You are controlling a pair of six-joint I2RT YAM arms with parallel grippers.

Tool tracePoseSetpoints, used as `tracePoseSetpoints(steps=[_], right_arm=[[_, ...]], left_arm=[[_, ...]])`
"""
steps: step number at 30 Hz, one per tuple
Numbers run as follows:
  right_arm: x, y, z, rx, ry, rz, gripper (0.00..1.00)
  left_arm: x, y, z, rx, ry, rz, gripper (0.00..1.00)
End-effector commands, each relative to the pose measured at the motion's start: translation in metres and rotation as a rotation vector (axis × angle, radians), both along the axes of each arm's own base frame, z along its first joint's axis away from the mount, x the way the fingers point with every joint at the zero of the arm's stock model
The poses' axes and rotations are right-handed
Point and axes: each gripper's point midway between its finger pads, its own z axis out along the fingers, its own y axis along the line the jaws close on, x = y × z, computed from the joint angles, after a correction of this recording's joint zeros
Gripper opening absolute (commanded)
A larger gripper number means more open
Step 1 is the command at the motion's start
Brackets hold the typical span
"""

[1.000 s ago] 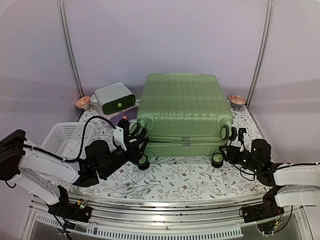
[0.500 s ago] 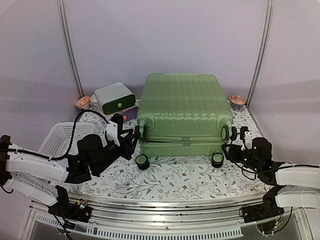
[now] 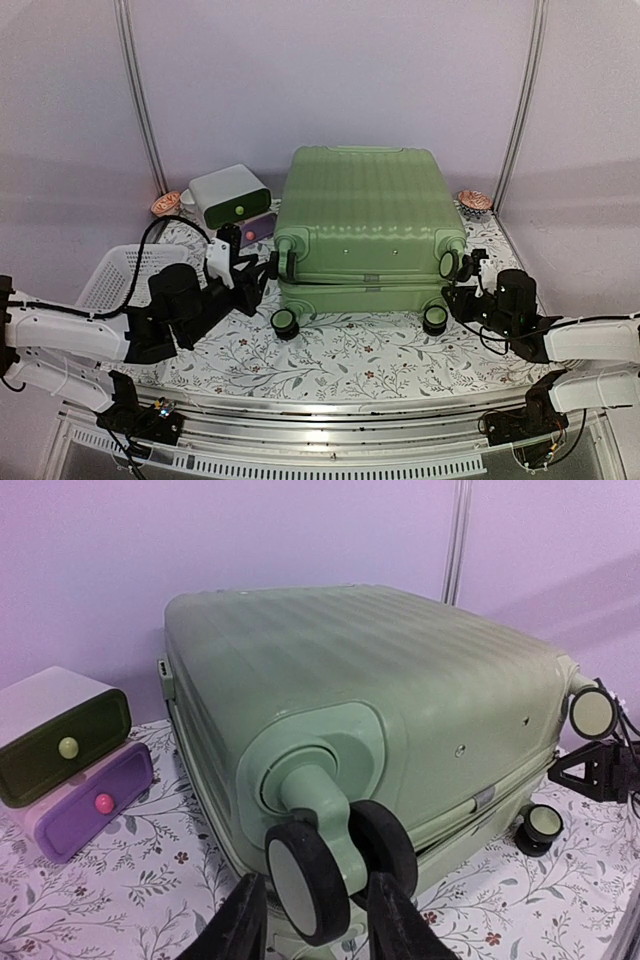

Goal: Open, take out, and arrange the luggage
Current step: Pick up the wheels of luggage from the luggage.

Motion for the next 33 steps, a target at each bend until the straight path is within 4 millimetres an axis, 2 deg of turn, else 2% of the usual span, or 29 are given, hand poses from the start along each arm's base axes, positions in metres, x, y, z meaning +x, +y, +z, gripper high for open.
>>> tracePoseSetpoints(steps=[1, 10, 13, 19, 23, 26, 33], right_arm=[[0.011, -0.013, 0.026, 0.016, -0.089, -0.086, 0.21], [0.002, -0.043, 0.03, -0.001, -0.092, -0.226, 0.2], [0.001, -0.044, 0.029, -0.003, -0.083, -0.229, 0.14], [0.002, -0.029, 0.029, 0.005, -0.064, -0.144, 0.15], [0.003, -0.024, 0.03, -0.002, -0.06, -0.118, 0.11], [0.005, -0.025, 0.03, -0.009, -0.055, -0.117, 0.04], [0.012, -0.035, 0.031, -0.015, -0.038, -0.137, 0.03]], left_arm=[[0.006, 0.008, 0.012, -0.004, -0.019, 0.03, 0.38], [0.007, 0.017, 0.014, -0.007, -0.026, 0.051, 0.39], [0.007, 0.018, 0.013, -0.008, -0.025, 0.053, 0.4], [0.006, 0.02, 0.012, -0.012, -0.024, 0.048, 0.4], [0.005, 0.021, 0.012, -0.011, -0.024, 0.048, 0.4], [0.005, 0.02, 0.012, -0.008, -0.021, 0.04, 0.4], [0.005, 0.015, 0.005, -0.004, 0.013, 0.012, 0.41]])
